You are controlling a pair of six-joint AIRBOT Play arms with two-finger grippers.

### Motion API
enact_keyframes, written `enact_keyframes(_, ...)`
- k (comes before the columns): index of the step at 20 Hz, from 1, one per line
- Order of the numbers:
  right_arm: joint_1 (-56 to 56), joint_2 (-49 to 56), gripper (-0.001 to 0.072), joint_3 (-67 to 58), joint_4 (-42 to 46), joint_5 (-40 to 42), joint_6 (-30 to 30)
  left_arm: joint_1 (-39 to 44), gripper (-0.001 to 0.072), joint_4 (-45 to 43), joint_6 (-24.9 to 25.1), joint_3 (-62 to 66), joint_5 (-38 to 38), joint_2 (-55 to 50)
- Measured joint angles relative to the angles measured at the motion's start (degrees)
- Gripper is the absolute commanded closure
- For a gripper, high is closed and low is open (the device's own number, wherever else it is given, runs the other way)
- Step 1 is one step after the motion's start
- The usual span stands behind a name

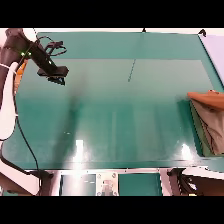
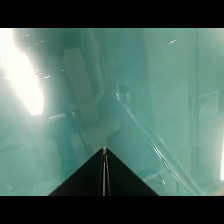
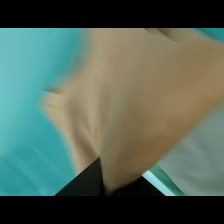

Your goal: Fold the shirts.

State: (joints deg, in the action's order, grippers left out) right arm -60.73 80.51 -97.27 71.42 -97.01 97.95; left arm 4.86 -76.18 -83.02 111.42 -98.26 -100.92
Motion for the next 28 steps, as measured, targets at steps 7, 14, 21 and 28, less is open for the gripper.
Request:
enact_keyframes(7,-0.37,-1.09,0.0108,17.03,16.9,-6.6,4.57,0.48,0.0686,0.26,1.11,0.0,-1.25,0.0)
enact_keyframes(14,3.3,-1.09,0.0694,21.99,15.41,-6.19,6.6,0.55,0.0687,0.39,1.25,0.0,-1.27,0.0)
enact_keyframes(21,23.76,-11.32,0.0697,30.6,7.04,10.16,2.08,3.02,0.0687,3.17,-1.29,-10.78,1.79,7.34)
enact_keyframes(28,47.1,-26.64,0.0695,55.23,-0.35,24.61,-0.68,10.29,0.0686,4.02,-3.37,-38.6,14.45,24.24)
